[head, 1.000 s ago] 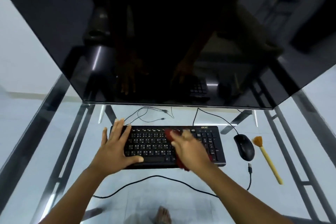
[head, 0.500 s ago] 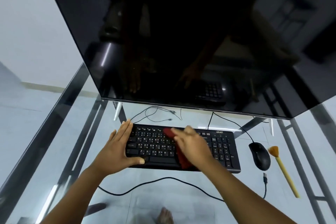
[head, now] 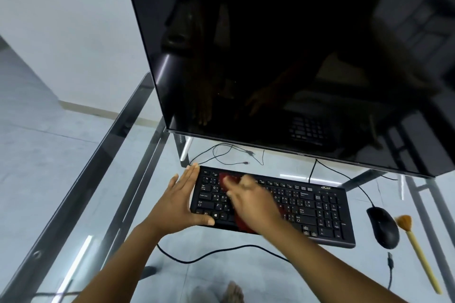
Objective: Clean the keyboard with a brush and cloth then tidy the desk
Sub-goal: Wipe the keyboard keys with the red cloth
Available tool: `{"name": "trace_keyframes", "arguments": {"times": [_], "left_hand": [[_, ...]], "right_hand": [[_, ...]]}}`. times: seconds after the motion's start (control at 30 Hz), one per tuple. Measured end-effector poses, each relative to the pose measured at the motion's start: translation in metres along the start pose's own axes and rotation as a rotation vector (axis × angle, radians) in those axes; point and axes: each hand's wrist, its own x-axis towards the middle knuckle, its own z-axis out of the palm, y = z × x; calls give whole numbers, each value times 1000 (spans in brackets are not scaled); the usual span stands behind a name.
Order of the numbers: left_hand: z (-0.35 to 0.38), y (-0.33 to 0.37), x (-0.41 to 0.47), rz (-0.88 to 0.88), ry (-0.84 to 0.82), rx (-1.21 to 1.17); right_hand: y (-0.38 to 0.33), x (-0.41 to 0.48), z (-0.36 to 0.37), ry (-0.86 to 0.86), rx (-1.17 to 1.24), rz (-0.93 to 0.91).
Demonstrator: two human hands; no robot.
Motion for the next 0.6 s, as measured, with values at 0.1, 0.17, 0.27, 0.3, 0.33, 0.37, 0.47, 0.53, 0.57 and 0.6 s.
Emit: {"name": "trace_keyframes", "arguments": {"times": [0.1,0.17,0.27,0.3,0.33,0.37,0.47,0.53,0.57,0.6], "left_hand": [[1,0,0,7,27,-3],[0,2,-1,17,35,-6],[1,3,-4,36,74,-5],[1,3,-5,38,79,-6],[2,2,-5,37,76,-9],[2,2,-5,32,66,-11],[1,3,-3,5,49,-20],[0,4,-4,11,53,-32],[0,4,-5,19,59,-32],[0,4,-5,29,66,-28]], "right_hand": [[-7,1,1,-57,-33,-131],[4,23,-6,87,-42,62],[-7,32,-2,94,-49,130],[-18,28,2,43,-50,47],[-29,20,7,-26,-51,-67],[-34,13,10,-110,-58,-158],[-23,26,2,-93,-109,-168],[-15,44,-6,28,-112,26],[-17,45,-6,45,-101,85],[-24,44,-3,37,-92,75]]}}
